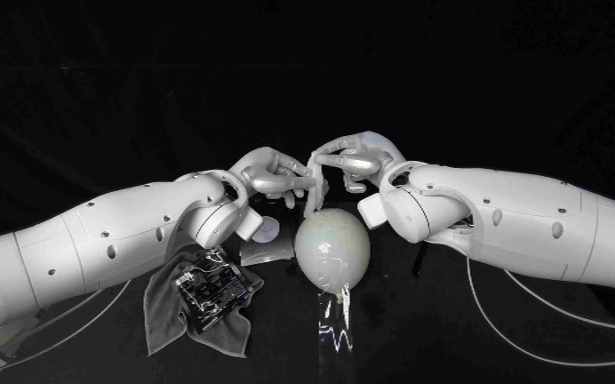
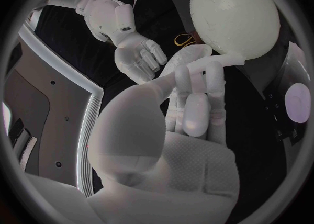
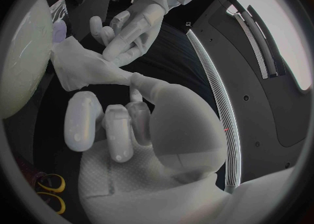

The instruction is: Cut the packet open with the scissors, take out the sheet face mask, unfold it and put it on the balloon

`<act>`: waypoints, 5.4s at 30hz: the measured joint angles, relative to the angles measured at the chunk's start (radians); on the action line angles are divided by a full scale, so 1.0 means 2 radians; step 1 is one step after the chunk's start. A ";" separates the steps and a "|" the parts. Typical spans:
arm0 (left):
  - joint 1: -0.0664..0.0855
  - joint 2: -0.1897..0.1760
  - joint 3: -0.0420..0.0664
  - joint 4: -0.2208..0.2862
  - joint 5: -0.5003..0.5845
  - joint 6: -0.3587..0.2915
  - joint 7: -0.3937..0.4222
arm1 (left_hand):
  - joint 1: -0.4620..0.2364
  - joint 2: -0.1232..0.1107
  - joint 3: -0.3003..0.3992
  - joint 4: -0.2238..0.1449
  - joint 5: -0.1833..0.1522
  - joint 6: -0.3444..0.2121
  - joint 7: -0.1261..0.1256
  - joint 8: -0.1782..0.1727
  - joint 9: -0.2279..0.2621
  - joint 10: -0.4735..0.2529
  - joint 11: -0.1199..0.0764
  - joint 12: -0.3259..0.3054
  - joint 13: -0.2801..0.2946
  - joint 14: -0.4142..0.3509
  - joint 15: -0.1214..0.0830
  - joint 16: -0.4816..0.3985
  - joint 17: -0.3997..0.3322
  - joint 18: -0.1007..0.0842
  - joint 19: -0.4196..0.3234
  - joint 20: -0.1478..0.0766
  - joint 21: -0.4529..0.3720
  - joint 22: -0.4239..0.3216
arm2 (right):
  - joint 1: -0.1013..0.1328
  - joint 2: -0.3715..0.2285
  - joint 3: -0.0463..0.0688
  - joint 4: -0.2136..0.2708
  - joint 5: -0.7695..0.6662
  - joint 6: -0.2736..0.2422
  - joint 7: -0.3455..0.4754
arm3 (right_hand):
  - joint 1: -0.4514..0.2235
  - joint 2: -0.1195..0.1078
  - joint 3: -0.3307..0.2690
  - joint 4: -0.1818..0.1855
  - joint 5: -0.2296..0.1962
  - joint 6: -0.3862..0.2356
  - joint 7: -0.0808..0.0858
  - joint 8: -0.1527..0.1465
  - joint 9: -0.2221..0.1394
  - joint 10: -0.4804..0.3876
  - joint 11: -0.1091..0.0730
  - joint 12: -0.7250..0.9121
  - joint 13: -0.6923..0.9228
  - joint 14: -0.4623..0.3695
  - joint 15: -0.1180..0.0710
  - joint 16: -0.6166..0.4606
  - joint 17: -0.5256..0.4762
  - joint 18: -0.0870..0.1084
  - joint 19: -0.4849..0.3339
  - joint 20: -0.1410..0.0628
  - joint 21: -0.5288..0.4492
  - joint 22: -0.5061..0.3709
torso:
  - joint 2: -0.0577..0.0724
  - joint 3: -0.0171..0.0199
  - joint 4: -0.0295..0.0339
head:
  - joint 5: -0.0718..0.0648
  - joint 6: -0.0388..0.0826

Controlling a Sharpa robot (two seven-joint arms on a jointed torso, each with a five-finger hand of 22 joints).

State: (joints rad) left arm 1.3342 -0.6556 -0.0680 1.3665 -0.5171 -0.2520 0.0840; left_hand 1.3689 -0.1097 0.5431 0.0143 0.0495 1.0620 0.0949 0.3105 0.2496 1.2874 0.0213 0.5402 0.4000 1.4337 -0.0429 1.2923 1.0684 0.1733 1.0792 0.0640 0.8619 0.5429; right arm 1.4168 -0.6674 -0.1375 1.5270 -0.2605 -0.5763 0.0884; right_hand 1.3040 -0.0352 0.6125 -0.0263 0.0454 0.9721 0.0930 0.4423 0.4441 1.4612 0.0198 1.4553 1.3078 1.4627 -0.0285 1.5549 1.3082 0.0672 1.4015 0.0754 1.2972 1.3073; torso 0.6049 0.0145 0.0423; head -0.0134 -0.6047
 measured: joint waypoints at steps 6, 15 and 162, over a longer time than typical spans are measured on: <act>0.000 -0.001 0.000 0.000 0.000 -0.002 0.003 | -0.001 0.007 0.001 0.000 -0.002 0.001 -0.001 0.007 0.005 0.003 -0.003 0.000 0.000 0.001 0.000 0.000 -0.002 0.000 0.001 -0.001 0.003 0.002 | 0.000 -0.002 0.000 -0.001 -0.001 0.000 0.000 | 0.000 0.000 0.000 0.000 0.000 0.002 0.001 0.000 0.000 0.000 0.000 0.000 0.000 0.000 0.000 0.000 0.000 0.000 0.000 0.000 0.000 0.000 | 0.000 0.0000 0.0000 | 0.000 0.000; 0.000 -0.001 0.000 0.001 0.002 -0.005 0.008 | -0.003 0.013 0.003 0.001 -0.002 0.001 0.000 0.014 0.005 0.005 -0.005 0.002 0.002 0.001 0.000 0.002 -0.003 -0.001 -0.001 -0.003 0.006 0.004 | 0.000 -0.005 0.000 -0.004 -0.002 0.000 0.000 | 0.000 0.000 0.001 0.002 -0.001 0.002 0.001 0.001 0.000 0.000 0.000 0.000 0.000 0.000 0.000 0.001 0.000 0.000 0.000 0.000 0.000 0.000 | 0.000 0.0000 -0.0001 | 0.000 0.001; 0.000 -0.006 0.004 -0.081 0.235 -0.033 0.005 | -0.036 -0.006 0.078 -0.021 -0.002 -0.016 -0.004 0.054 0.005 0.022 -0.011 0.015 0.012 0.008 -0.008 0.010 -0.025 -0.003 -0.009 -0.012 0.037 0.024 | 0.014 -0.038 0.001 -0.067 -0.076 0.019 -0.047 | -0.005 -0.005 0.008 -0.005 0.000 0.000 0.000 0.007 0.000 -0.001 0.000 0.002 0.000 0.001 -0.001 0.001 0.000 0.000 0.000 0.000 0.003 0.000 | 0.000 0.0002 -0.0005 | -0.004 0.001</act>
State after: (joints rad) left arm 1.3337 -0.6668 -0.0598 1.2037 -0.0481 -0.3188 0.0945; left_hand 1.2962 -0.1221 0.6995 -0.0274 0.0460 1.0302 0.0860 0.4183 0.2592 1.3313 -0.0011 0.5695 0.4239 1.4487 -0.0587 1.3114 1.0186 0.1678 1.0610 0.0391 0.9361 0.5905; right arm 1.4442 -0.7438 -0.1358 1.3938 -0.4122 -0.5381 -0.0065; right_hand 1.2936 -0.0461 0.6275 -0.0358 0.0455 0.9717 0.0927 0.4572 0.4441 1.4599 0.0190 1.4587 1.3081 1.4645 -0.0303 1.5563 1.3081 0.0670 1.4015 0.0755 1.3029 1.3081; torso 0.6045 0.0150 0.0413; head -0.0221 -0.6018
